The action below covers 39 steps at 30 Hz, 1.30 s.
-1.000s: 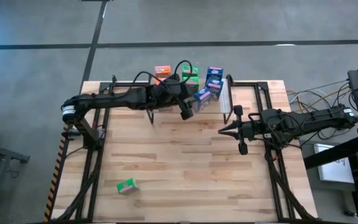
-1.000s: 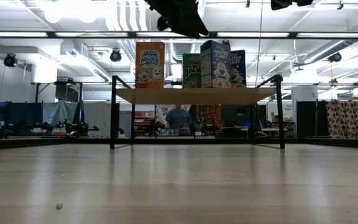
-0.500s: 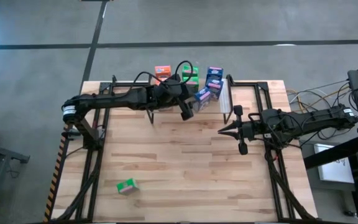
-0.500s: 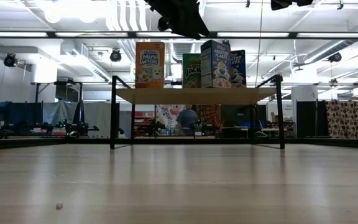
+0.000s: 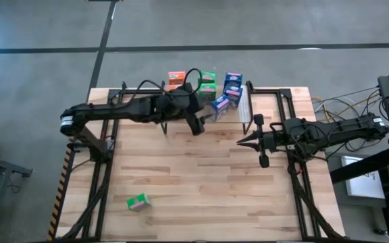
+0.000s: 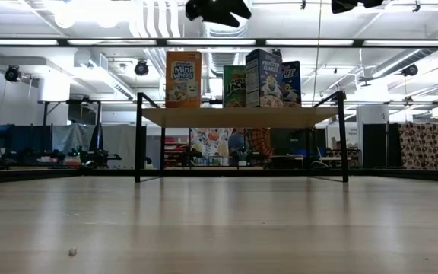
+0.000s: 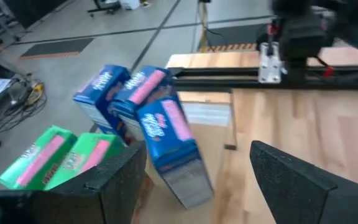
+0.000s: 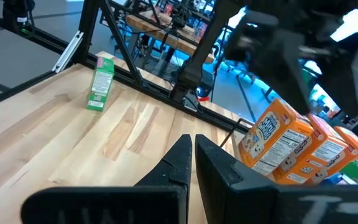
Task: Stack cereal on shelf
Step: Put the blue cereal box aligned with the other blue cereal box on the shelf
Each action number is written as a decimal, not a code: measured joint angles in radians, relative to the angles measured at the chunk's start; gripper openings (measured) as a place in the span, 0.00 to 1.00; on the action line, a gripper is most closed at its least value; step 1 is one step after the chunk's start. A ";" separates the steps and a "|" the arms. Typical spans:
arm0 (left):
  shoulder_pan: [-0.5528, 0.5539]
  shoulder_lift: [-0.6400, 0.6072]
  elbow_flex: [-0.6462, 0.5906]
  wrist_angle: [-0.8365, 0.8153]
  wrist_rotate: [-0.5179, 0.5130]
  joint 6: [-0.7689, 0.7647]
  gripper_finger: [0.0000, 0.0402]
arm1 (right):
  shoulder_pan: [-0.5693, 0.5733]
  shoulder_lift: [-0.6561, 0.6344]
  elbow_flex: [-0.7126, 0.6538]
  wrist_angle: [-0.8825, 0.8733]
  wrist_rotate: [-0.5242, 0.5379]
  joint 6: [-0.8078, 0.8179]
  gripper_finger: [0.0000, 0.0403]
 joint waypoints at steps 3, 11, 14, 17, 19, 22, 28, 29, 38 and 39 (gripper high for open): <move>-0.043 -0.026 -0.002 -0.032 -0.001 0.000 0.67 | 0.000 0.000 0.000 0.000 0.001 0.014 0.03; -0.187 -0.056 -0.068 -0.044 -0.067 0.001 0.67 | 0.000 0.000 0.004 0.000 0.154 0.083 0.03; -0.238 -0.077 -0.120 -0.031 -0.148 0.005 0.66 | 0.000 0.000 0.010 0.000 0.201 0.120 0.03; -0.276 -0.106 -0.199 0.031 -0.163 0.008 0.66 | -0.001 0.001 0.013 0.000 0.211 0.149 0.03; -0.296 -0.136 -0.259 0.082 -0.163 0.009 0.66 | -0.003 0.008 0.019 0.000 0.214 0.172 0.03; -0.319 -0.209 -0.361 0.186 -0.169 0.008 0.66 | -0.012 0.026 0.034 -0.004 0.238 0.205 0.03; -0.343 -0.351 -0.568 0.359 -0.169 0.004 0.66 | -0.076 0.099 0.115 -0.093 0.238 0.248 0.02; -0.343 -0.374 -0.594 0.388 -0.168 0.003 0.66 | -0.092 0.113 0.142 -0.120 0.237 0.253 0.02; -0.343 -0.514 -0.773 0.530 -0.169 0.000 0.66 | -0.259 0.299 0.468 -0.482 0.159 0.256 0.02; -0.343 -0.523 -0.788 0.533 -0.169 0.000 0.66 | -0.279 0.326 0.510 -0.522 0.138 0.247 0.02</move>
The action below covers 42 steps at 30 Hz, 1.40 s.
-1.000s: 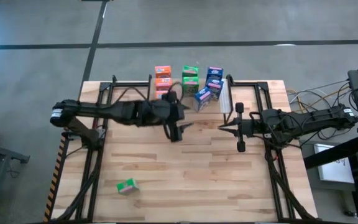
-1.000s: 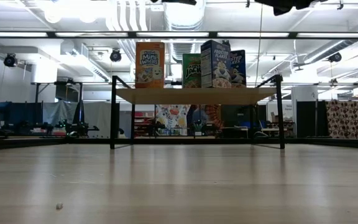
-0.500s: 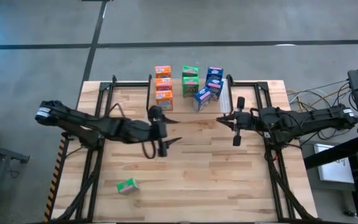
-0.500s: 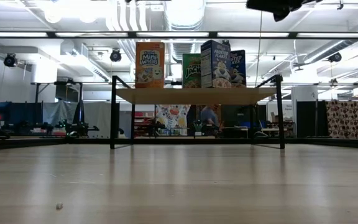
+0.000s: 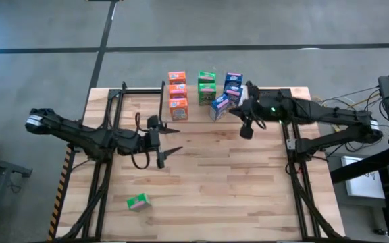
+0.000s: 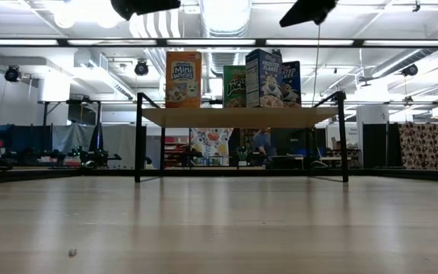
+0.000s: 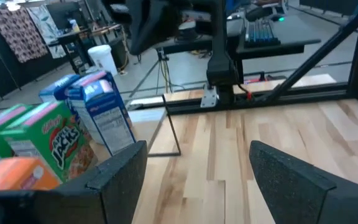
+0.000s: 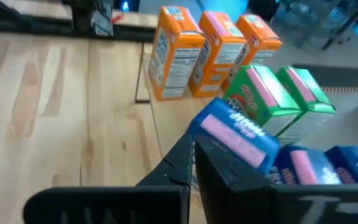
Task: Stack cereal on shelf
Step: Put the blue cereal box aligned with the other blue cereal box on the shelf
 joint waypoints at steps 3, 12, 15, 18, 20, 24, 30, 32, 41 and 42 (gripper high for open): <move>0.000 -0.021 -0.027 0.003 0.000 -0.002 0.66 | -0.060 0.080 0.129 -0.115 -0.064 -0.033 0.02; 0.000 -0.023 -0.039 0.006 0.000 -0.033 0.66 | -0.202 0.296 0.447 -0.370 -0.221 -0.184 0.02; 0.000 -0.022 -0.039 0.005 0.000 -0.040 0.66 | -0.220 0.350 0.510 -0.421 -0.220 -0.202 0.02; 0.000 -0.022 -0.039 0.006 0.000 -0.046 0.66 | -0.223 0.396 0.567 -0.483 -0.219 -0.208 0.04; 0.000 -0.023 -0.039 0.006 0.001 -0.053 0.66 | -0.222 0.422 0.604 -0.530 -0.220 -0.208 0.07; 0.000 -0.022 -0.039 0.006 0.001 -0.055 0.66 | -0.221 0.465 0.662 -0.603 -0.220 -0.212 0.19; 0.000 -0.022 -0.039 0.006 0.001 -0.063 0.66 | -0.222 0.514 0.719 -0.665 -0.219 -0.252 0.45; 0.000 -0.022 -0.039 0.006 0.001 -0.063 0.66 | -0.222 0.523 0.731 -0.661 -0.219 -0.276 0.53; 0.000 -0.022 -0.039 0.006 0.001 -0.062 0.66 | -0.226 0.559 0.763 -0.714 -0.167 -0.358 0.74; 0.000 -0.022 -0.039 0.006 0.001 -0.062 0.66 | -0.226 0.563 0.763 -0.717 -0.167 -0.358 0.75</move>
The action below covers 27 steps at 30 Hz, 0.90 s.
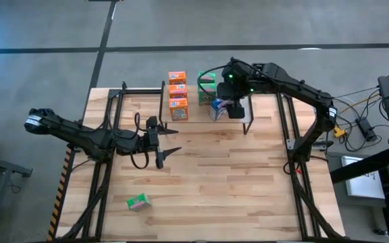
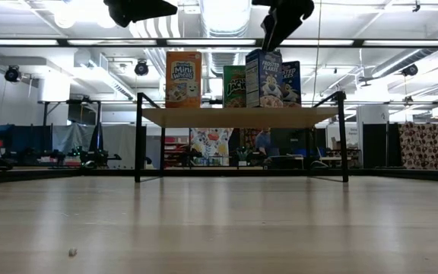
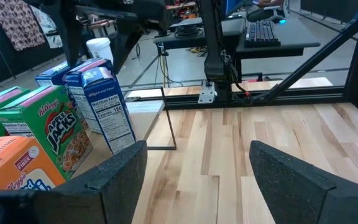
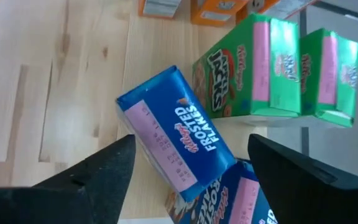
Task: Stack cereal on shelf
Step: Put the blue cereal box aligned with the other blue cereal box on the shelf
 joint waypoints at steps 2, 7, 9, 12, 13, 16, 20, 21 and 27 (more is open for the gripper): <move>0.000 0.000 0.000 0.000 0.000 0.000 0.66 | -0.001 0.004 -0.001 -0.009 0.000 0.000 0.76; 0.000 0.000 0.000 0.000 0.000 0.000 0.66 | -0.007 0.014 -0.001 -0.009 0.000 -0.001 0.76; 0.000 0.000 0.000 0.000 0.000 0.000 0.66 | -0.010 0.020 -0.001 -0.010 0.000 -0.005 0.75; 0.000 0.000 0.000 0.000 0.000 0.000 0.66 | -0.012 0.029 -0.001 -0.010 0.000 -0.013 0.74; 0.000 0.000 0.000 0.000 0.000 0.000 0.66 | -0.013 0.033 -0.001 -0.010 0.000 -0.015 0.74; 0.000 0.000 0.000 0.000 0.000 0.000 0.66 | -0.013 0.048 -0.001 -0.010 0.000 -0.017 0.74; 0.000 0.000 0.000 0.000 0.001 0.000 0.66 | -0.013 0.060 -0.002 -0.011 0.000 -0.019 0.74; 0.000 0.000 0.000 0.000 0.001 0.001 0.66 | -0.013 0.062 -0.002 -0.012 -0.001 -0.023 0.73; 0.000 0.000 0.000 0.000 0.001 0.001 0.66 | -0.012 0.061 -0.002 -0.037 -0.007 -0.026 0.69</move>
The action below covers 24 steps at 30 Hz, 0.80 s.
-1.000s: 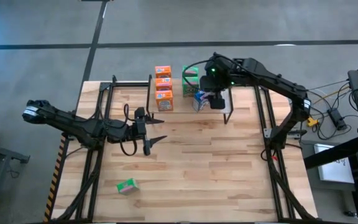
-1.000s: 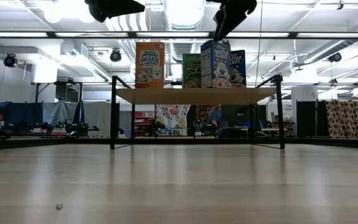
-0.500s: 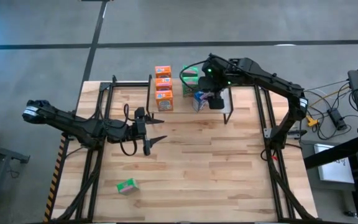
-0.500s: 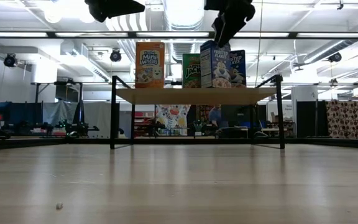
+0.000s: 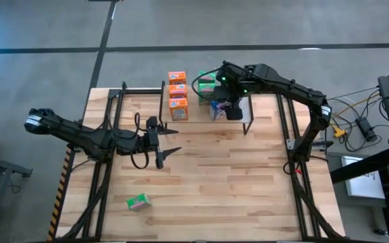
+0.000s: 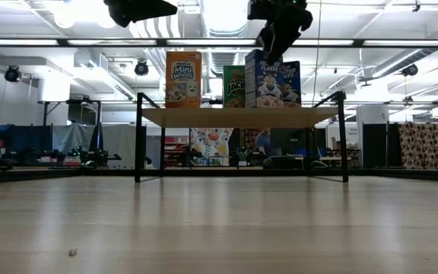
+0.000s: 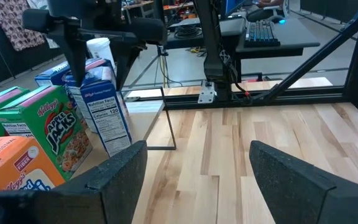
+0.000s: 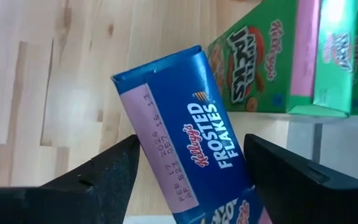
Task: Stack cereal on shelf
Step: Put the blue cereal box aligned with the other blue cereal box on the shelf
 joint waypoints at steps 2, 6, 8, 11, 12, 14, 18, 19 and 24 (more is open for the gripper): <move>0.000 0.000 0.000 0.000 0.000 0.000 0.66 | 0.000 0.000 0.000 -0.006 -0.001 0.009 0.66; 0.000 0.000 0.000 0.000 0.000 0.000 0.66 | 0.000 -0.001 0.000 -0.012 -0.018 0.028 0.61; 0.000 0.000 0.000 0.000 0.000 0.000 0.66 | 0.000 -0.001 0.000 -0.013 -0.031 0.037 0.58; 0.000 0.000 0.000 0.000 0.000 0.000 0.66 | 0.002 -0.001 0.000 -0.013 -0.031 0.051 0.55; 0.000 0.000 0.000 0.000 0.000 0.000 0.66 | 0.002 -0.001 0.000 -0.013 -0.031 0.060 0.54; 0.000 0.000 0.000 0.000 0.000 0.000 0.66 | 0.002 -0.002 0.000 -0.015 -0.031 0.080 0.53; 0.000 0.000 0.000 -0.001 0.000 0.000 0.66 | 0.002 -0.002 0.000 -0.045 -0.031 0.111 0.51; 0.000 0.000 0.000 -0.001 0.000 0.000 0.66 | 0.002 -0.002 0.000 -0.049 -0.032 0.123 0.51; 0.000 0.000 0.000 -0.001 0.000 0.000 0.66 | 0.002 -0.013 0.000 -0.069 -0.065 0.153 0.49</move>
